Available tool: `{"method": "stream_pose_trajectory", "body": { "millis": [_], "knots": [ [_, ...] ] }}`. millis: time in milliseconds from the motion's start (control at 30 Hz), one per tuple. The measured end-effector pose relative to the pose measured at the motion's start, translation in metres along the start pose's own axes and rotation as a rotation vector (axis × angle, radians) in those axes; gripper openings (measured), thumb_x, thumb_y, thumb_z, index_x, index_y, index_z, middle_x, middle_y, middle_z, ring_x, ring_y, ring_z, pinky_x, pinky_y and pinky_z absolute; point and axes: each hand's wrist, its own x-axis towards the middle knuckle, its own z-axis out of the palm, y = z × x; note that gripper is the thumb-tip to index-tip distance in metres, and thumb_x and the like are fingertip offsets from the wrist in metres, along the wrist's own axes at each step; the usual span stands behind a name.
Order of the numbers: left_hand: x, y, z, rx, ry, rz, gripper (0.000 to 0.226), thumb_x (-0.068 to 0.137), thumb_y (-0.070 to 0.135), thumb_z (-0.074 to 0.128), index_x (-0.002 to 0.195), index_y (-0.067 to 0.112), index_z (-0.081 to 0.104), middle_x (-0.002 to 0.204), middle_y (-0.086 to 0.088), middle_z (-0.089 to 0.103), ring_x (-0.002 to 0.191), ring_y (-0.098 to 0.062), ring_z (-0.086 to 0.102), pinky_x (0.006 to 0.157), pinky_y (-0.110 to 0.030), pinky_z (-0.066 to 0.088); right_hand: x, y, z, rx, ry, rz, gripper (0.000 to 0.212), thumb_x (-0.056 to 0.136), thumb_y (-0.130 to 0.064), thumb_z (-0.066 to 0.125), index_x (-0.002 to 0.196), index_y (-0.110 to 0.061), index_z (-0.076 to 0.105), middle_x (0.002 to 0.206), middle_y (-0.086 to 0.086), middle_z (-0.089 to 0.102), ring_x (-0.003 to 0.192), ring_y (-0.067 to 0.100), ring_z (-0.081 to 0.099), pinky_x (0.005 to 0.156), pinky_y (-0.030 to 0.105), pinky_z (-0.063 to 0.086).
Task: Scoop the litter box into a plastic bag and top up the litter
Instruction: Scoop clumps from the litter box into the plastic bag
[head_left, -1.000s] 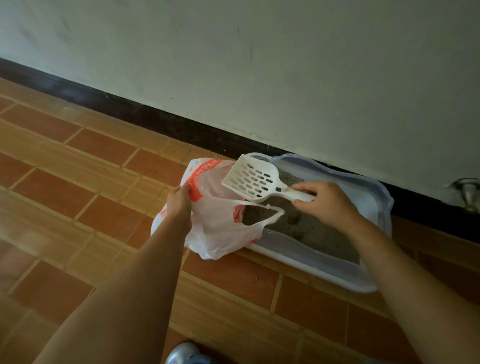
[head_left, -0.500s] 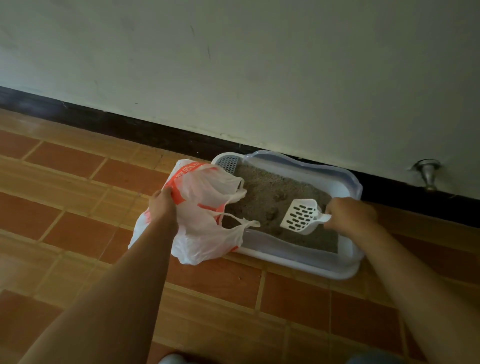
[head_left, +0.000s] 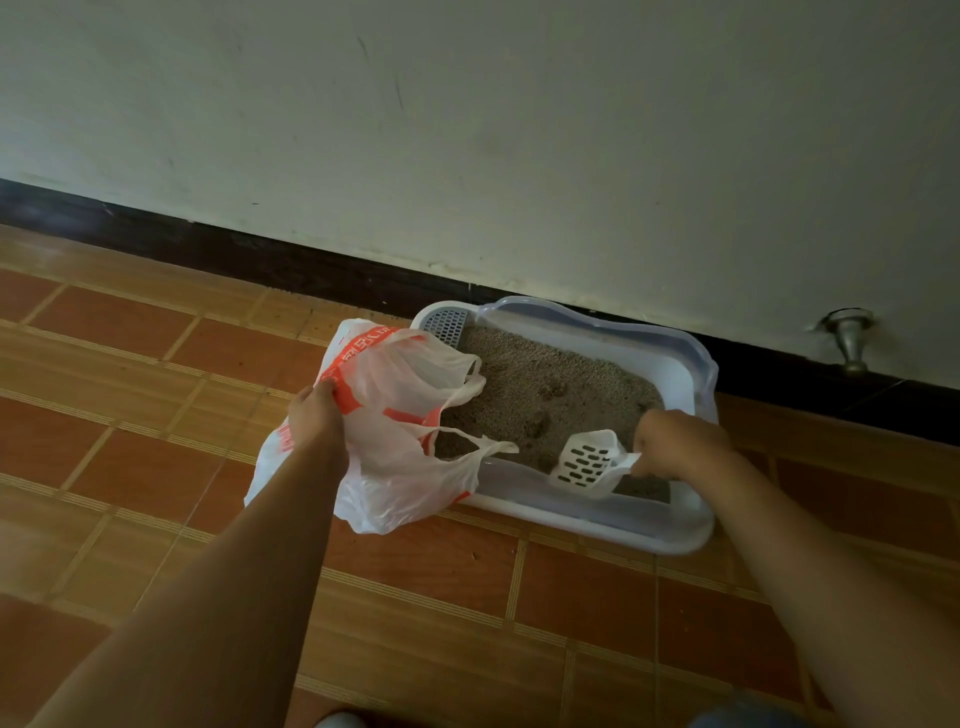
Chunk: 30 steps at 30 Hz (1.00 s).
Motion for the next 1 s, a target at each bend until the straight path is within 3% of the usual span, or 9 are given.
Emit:
{"method": "stream_pose_trajectory", "body": {
  "millis": [267, 367, 433, 667, 767, 1000],
  "knots": [
    [0.004, -0.005, -0.004, -0.024, 0.009, -0.014, 0.037, 0.098, 0.029, 0.045, 0.128, 0.008, 0.054, 0.121, -0.009, 0.06, 0.112, -0.027, 0.056, 0.096, -0.041, 0.045, 0.017, -0.004, 0.031, 0.292, 0.053, -0.002, 0.017, 0.079, -0.022, 0.069, 0.09, -0.01, 0.072, 0.077, 0.006, 0.068, 0.07, 0.021, 0.064, 0.063, 0.03, 0.047],
    [0.004, -0.001, -0.002, -0.052, 0.032, -0.016, 0.035, 0.098, 0.028, 0.045, 0.125, 0.007, 0.054, 0.112, -0.007, 0.059, 0.102, -0.023, 0.054, 0.092, -0.037, 0.045, 0.023, -0.006, 0.038, 0.354, 0.079, -0.004, 0.017, 0.078, -0.021, 0.068, 0.087, -0.007, 0.072, 0.08, 0.011, 0.07, 0.068, 0.022, 0.062, 0.057, 0.029, 0.041],
    [0.005, 0.0, 0.0, -0.058, 0.037, -0.021, 0.035, 0.098, 0.028, 0.045, 0.126, 0.008, 0.054, 0.117, -0.009, 0.059, 0.098, -0.021, 0.053, 0.093, -0.037, 0.045, 0.026, -0.009, 0.041, 0.385, 0.098, -0.001, 0.018, 0.079, -0.022, 0.067, 0.086, -0.006, 0.072, 0.078, 0.013, 0.07, 0.065, 0.023, 0.06, 0.054, 0.028, 0.037],
    [0.006, -0.001, 0.003, -0.028, 0.035, -0.027, 0.039, 0.098, 0.031, 0.045, 0.13, 0.01, 0.051, 0.125, -0.01, 0.058, 0.113, -0.026, 0.055, 0.098, -0.041, 0.044, 0.029, -0.023, 0.05, 0.508, 0.147, -0.024, 0.016, 0.082, -0.022, 0.067, 0.086, -0.007, 0.073, 0.07, 0.008, 0.064, 0.056, 0.017, 0.051, 0.052, 0.027, 0.033],
    [0.006, -0.001, 0.002, -0.033, 0.029, -0.025, 0.038, 0.098, 0.03, 0.045, 0.129, 0.01, 0.052, 0.123, -0.009, 0.059, 0.108, -0.024, 0.055, 0.097, -0.04, 0.045, 0.029, -0.022, 0.053, 0.543, 0.151, -0.033, 0.015, 0.082, -0.021, 0.067, 0.084, -0.007, 0.072, 0.068, 0.008, 0.063, 0.054, 0.017, 0.05, 0.05, 0.026, 0.03],
    [0.005, 0.0, -0.002, -0.039, 0.017, -0.025, 0.037, 0.098, 0.031, 0.046, 0.128, 0.01, 0.054, 0.121, -0.008, 0.06, 0.101, -0.021, 0.055, 0.094, -0.039, 0.046, 0.029, -0.012, 0.06, 0.669, 0.144, -0.05, 0.017, 0.081, -0.017, 0.068, 0.097, -0.012, 0.071, 0.084, 0.008, 0.069, 0.062, 0.016, 0.054, 0.055, 0.027, 0.036]
  ]
}}
